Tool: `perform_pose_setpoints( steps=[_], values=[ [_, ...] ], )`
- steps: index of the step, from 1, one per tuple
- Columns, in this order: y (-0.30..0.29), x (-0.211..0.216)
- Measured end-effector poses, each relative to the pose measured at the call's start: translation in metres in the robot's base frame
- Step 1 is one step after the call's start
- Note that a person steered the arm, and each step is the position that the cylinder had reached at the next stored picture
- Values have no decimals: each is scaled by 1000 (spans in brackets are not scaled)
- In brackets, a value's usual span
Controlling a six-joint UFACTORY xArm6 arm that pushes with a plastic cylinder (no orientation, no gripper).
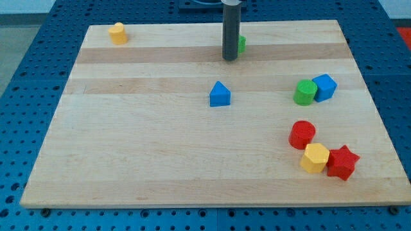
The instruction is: Push green star towards top center
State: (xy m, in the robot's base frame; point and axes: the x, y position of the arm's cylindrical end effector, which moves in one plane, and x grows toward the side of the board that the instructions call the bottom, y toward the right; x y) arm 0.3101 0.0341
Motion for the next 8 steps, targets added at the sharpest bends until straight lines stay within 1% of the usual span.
perform_pose_setpoints(
  steps=[1,2,3,4,5,8],
  values=[
    [2,16],
    [25,22],
    [53,11],
    [55,-10],
    [45,-28],
    [-5,-45]
  ],
)
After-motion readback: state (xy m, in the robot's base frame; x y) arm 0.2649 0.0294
